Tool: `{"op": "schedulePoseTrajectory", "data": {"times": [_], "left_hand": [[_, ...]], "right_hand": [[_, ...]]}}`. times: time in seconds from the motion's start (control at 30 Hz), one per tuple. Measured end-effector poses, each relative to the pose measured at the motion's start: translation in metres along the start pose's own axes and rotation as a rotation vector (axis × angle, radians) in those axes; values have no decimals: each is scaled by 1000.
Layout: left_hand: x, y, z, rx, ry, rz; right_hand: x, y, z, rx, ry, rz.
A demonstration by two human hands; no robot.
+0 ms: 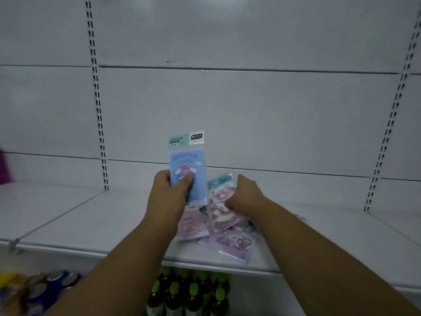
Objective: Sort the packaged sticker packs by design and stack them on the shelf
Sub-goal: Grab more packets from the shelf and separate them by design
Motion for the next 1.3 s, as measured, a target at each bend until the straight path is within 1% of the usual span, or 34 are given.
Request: {"op": "schedulePoseTrajectory", "data": {"times": [0.1,0.17,0.27,0.43,0.67,0.83,0.97,1.13,1.23,1.3], "left_hand": [[-5,-10,5,43,15,-70],[-10,-24,4,79,17,-102],[-16,-55,-7,149,11,-138],[-33,-124,-48,269,-17,-176],[-71,-257,-133,431,-62,-168],[-103,-359,-210,517,-50,-185],[-115,-420,-247,534,-57,-165],[-112,-477,-249,528,-46,-66],[-107,-509,-240,554,-69,120],[-103,-532,-231,575,-52,202]], "right_hand": [[-4,24,-6,-189,79,269],[-7,49,-17,-282,86,405],[-18,89,-40,-336,81,552],[-55,162,-79,-448,95,557],[-146,292,-140,-693,68,443],[-210,394,-177,-739,73,408],[-260,455,-182,-747,60,397],[-317,494,-161,-740,19,429],[-343,511,-144,-762,4,473],[-355,523,-133,-774,-5,531]]}}
Point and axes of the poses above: each hand's wrist, its own z-axis towards the middle knuckle, its own y-axis out of the back of the hand, x = y × z, the point moved 1 cm from there along z, towards the middle knuckle, and after that the axes turned 15 degrees about z, right-handed, at the moved point
